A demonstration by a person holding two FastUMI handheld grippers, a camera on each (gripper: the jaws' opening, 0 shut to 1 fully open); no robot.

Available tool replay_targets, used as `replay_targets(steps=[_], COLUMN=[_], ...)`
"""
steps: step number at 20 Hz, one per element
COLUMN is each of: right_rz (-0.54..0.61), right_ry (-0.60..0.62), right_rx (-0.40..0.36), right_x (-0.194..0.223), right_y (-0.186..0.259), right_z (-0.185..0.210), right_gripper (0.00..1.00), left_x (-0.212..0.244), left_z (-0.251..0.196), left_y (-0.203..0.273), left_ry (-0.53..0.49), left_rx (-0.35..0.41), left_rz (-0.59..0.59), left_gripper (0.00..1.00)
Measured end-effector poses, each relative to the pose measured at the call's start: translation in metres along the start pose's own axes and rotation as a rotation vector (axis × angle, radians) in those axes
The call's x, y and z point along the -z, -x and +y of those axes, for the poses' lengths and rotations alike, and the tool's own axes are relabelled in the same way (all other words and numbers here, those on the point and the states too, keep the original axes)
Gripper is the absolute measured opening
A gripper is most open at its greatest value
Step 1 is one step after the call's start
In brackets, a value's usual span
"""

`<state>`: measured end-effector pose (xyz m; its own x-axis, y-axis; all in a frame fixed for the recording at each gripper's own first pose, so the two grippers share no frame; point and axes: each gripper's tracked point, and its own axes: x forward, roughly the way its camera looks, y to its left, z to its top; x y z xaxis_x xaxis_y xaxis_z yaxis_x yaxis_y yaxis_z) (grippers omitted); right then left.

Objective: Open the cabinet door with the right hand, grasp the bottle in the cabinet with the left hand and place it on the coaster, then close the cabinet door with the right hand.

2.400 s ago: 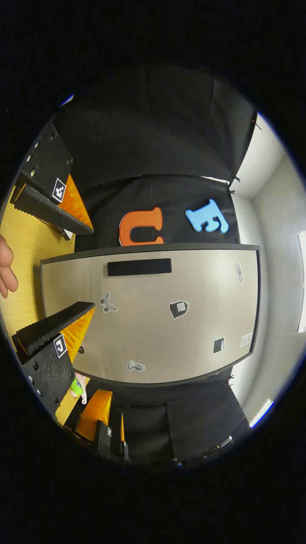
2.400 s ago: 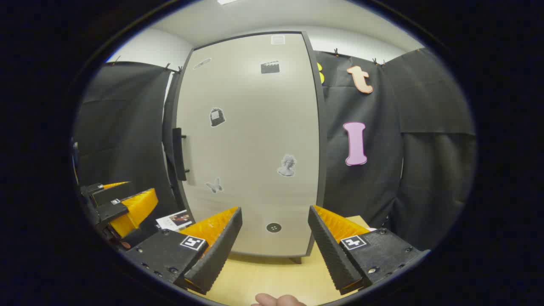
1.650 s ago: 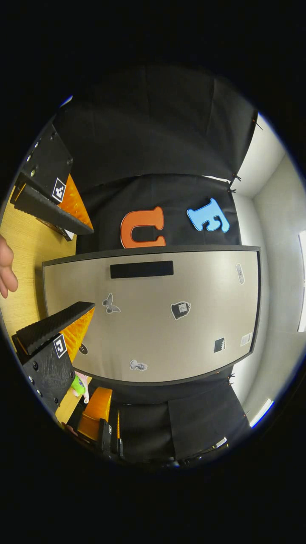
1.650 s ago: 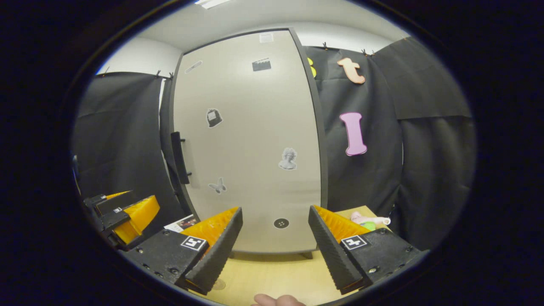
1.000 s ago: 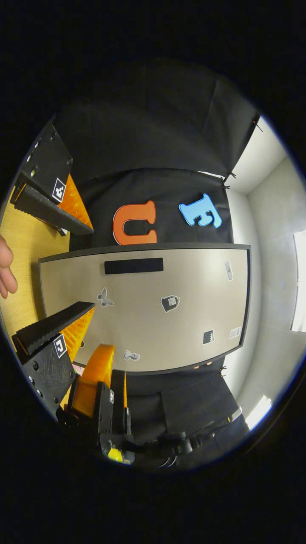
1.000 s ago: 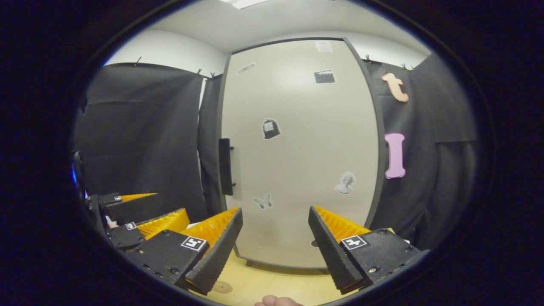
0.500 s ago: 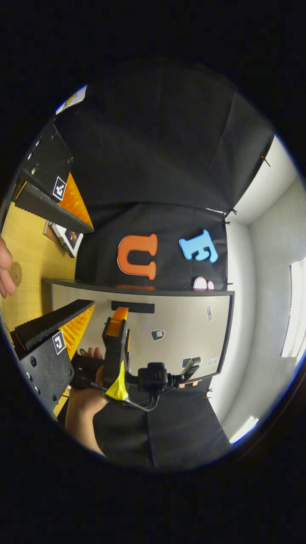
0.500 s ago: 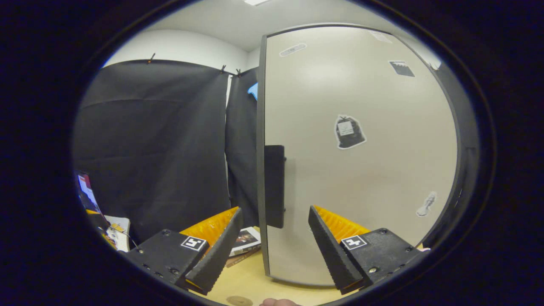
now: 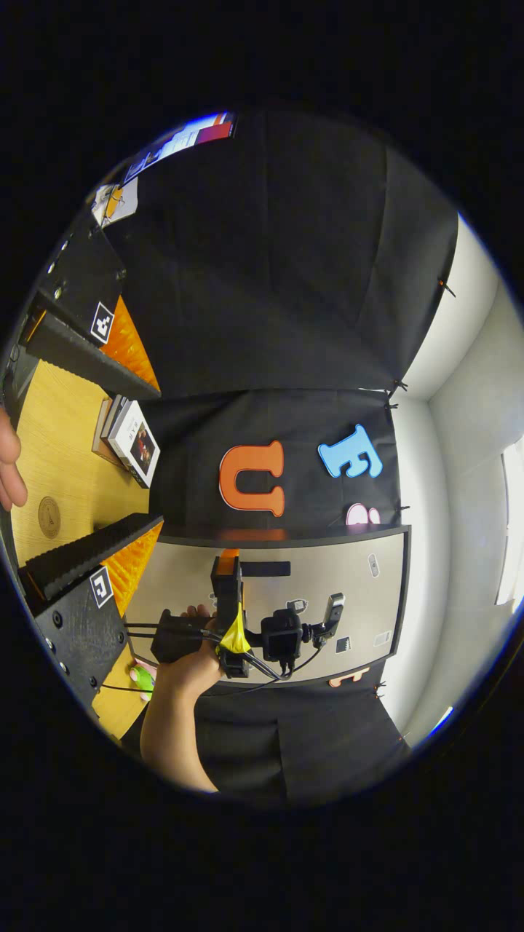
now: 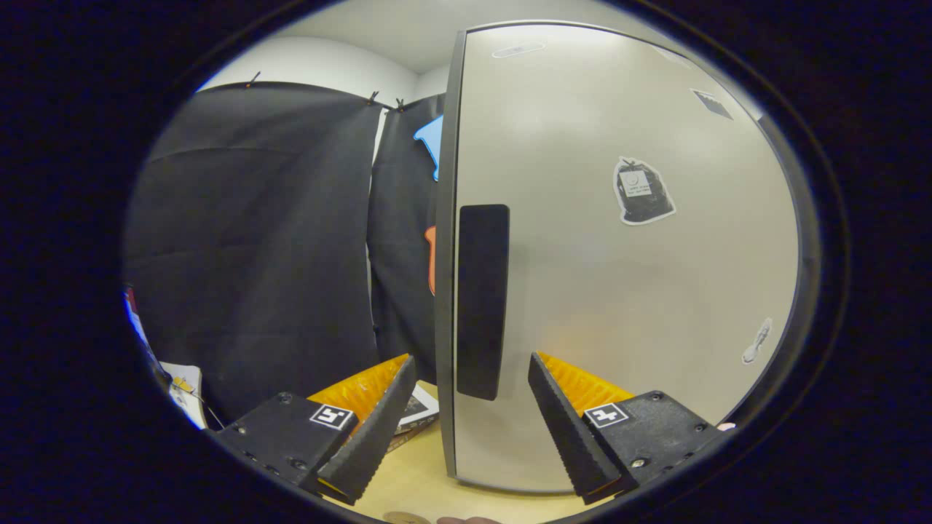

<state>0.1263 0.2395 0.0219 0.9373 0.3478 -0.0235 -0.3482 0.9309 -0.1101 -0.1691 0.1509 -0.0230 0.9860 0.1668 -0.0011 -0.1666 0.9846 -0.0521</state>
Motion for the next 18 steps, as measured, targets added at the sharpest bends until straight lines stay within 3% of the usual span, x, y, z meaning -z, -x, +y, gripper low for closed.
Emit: replay_targets(steps=[2,3,4,5,6,9,14,18], right_rz=[0.029,0.051,0.050,0.036,0.034,0.029,0.035,0.028], right_ry=[0.003,0.010,0.012,-0.004,0.002,0.035,0.007,-0.023], right_rx=[-0.016,-0.003,0.020,0.019,0.033,0.061,0.044,-0.013], right_x=[0.006,0.010,0.009,0.005,0.008,0.009,0.008,0.008], right_y=[-0.005,-0.008,-0.008,-0.007,-0.010,-0.010,-0.004,0.019], right_z=[0.002,-0.001,-0.006,-0.003,-0.006,-0.005,-0.002,0.009], right_gripper=[0.97,0.89,0.67,0.55,0.34,0.30,0.21,0.17], left_x=[0.001,0.001,0.004,0.008,0.010,0.013,0.021,0.023], left_z=[-0.003,-0.004,-0.005,-0.006,-0.008,-0.006,-0.003,-0.005], left_y=[-0.002,-0.004,-0.006,-0.006,-0.006,-0.006,-0.009,-0.011], left_ry=[-0.005,-0.007,-0.009,-0.003,0.003,0.011,0.015,0.009], left_rx=[0.010,0.014,0.016,0.020,0.027,0.024,0.018,0.027], left_rz=[-0.004,-0.003,0.005,0.016,0.021,0.027,0.044,0.046], left_gripper=[0.95,0.95,0.95,0.95,0.95,0.95,0.95,0.95])
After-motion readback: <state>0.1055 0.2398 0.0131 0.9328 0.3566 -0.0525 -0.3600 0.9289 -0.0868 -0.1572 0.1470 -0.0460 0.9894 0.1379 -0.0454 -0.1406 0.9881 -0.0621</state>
